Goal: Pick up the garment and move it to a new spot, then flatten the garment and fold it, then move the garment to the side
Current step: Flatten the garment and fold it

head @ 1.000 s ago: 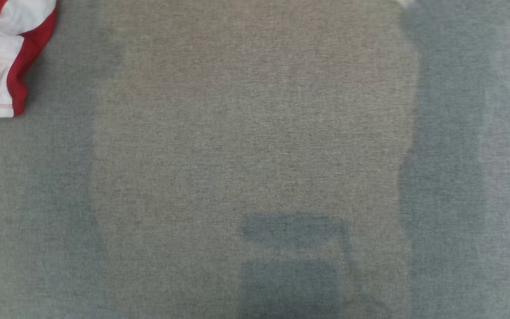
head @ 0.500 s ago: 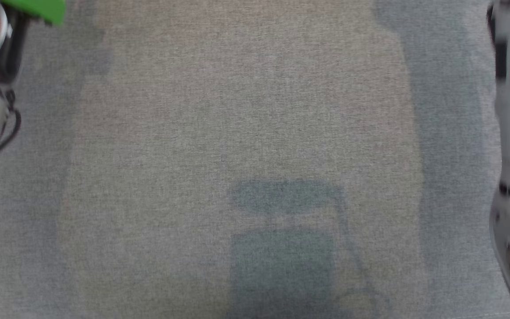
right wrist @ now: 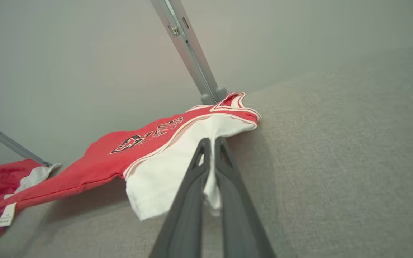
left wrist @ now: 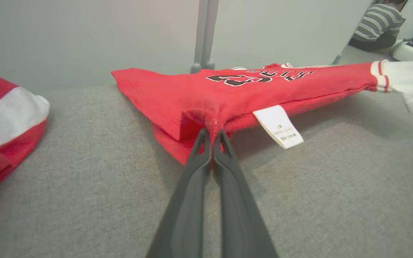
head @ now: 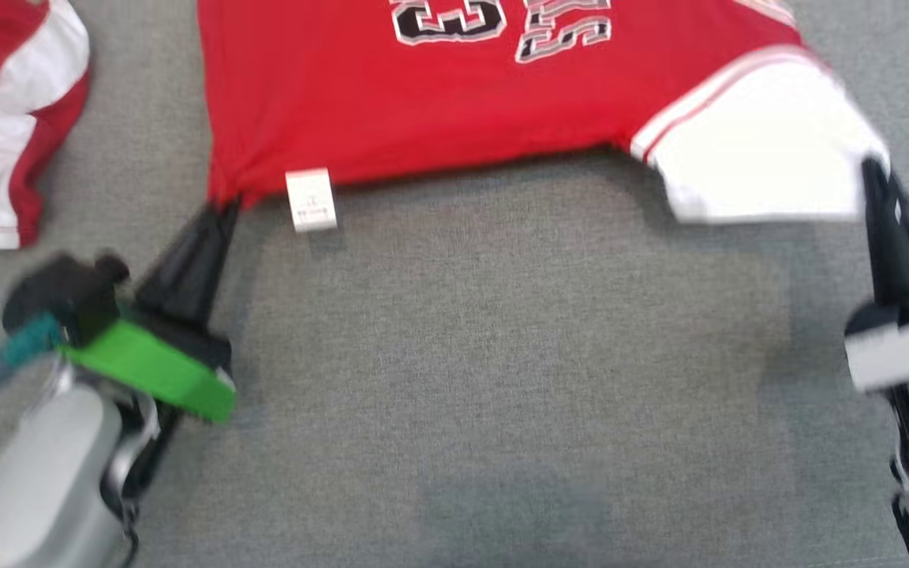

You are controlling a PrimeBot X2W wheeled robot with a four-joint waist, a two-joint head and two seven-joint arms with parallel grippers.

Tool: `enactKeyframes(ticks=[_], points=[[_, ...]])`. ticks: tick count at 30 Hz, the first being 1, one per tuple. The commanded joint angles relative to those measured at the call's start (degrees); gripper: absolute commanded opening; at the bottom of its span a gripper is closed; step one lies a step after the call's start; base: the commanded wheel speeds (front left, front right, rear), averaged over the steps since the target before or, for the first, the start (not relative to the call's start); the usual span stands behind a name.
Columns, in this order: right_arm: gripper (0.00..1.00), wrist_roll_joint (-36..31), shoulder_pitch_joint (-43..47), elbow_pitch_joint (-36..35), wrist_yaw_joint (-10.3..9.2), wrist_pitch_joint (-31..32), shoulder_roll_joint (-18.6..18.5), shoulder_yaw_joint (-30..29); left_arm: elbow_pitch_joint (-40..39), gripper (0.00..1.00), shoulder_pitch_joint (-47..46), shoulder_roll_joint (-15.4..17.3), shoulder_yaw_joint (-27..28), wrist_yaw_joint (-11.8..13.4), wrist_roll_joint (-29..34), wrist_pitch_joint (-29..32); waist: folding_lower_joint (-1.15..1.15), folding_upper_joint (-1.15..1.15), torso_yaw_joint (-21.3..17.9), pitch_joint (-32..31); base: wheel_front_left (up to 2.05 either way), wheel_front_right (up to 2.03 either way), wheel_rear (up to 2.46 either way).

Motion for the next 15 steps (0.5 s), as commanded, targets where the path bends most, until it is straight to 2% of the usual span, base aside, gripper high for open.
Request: enactKeyframes(ticks=[1, 7, 11, 15], points=[[0.00, 0.5, 3.0, -1.9, 0.02, 0.7, -0.5, -0.4, -1.0, 0.00, 3.5, -0.2, 0.6, 0.5, 0.4, -0.1, 0.00, 0.39, 0.4, -4.8, 0.00, 0.00, 0.00], [0.00, 2.6, 20.1, -8.8, 0.02, 4.2, 0.2, -3.4, -9.4, 0.00, 19.9, 0.1, 2.7, 4.0, 3.7, -0.2, 0.00, 0.39, -0.3, -8.8, 0.00, 0.00, 0.00], [0.00, 4.7, 29.2, -10.7, 0.02, 5.0, 1.1, -4.2, -14.9, 0.00, 29.9, 0.3, 2.1, 7.2, 4.5, -0.1, 0.00, 0.39, -0.7, -8.9, 0.00, 0.00, 0.00], [0.00, 6.9, 34.7, -11.6, 0.02, 4.5, 0.6, -4.4, -19.7, 0.00, 35.8, -0.2, 2.0, 9.3, 3.7, -0.2, 0.00, 0.39, -0.7, -8.0, 0.00, 0.00, 0.00]])
